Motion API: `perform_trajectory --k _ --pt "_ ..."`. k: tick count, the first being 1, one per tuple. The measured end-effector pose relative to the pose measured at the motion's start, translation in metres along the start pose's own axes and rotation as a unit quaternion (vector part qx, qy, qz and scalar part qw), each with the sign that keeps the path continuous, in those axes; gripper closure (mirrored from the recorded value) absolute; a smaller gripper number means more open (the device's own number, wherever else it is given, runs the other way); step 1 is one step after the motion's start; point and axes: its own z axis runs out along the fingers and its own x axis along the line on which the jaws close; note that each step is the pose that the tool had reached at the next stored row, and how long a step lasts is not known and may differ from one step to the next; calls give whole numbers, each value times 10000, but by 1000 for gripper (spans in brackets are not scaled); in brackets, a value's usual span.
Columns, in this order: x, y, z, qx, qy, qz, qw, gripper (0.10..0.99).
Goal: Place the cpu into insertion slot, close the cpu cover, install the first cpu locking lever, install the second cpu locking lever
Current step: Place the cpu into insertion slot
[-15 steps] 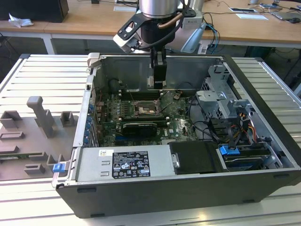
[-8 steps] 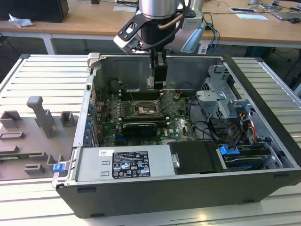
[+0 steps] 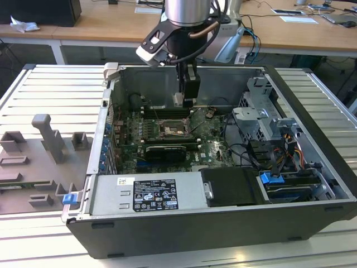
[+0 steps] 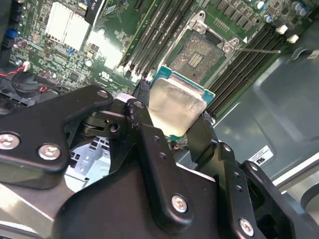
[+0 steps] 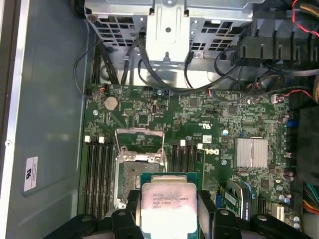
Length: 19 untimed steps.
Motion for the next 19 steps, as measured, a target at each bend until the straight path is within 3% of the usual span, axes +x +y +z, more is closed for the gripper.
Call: perform_trajectory --k 4,7,12,15,19 --pt "-1 -3 44 6 14 -190 9998 545" --pt "11 -22 134 9 24 -330 9995 545" --pt "55 -54 244 7 9 -193 9998 545" --pt "135 -138 341 5 2 -147 9999 545" --pt "156 -133 442 4 -8 -27 10000 545"
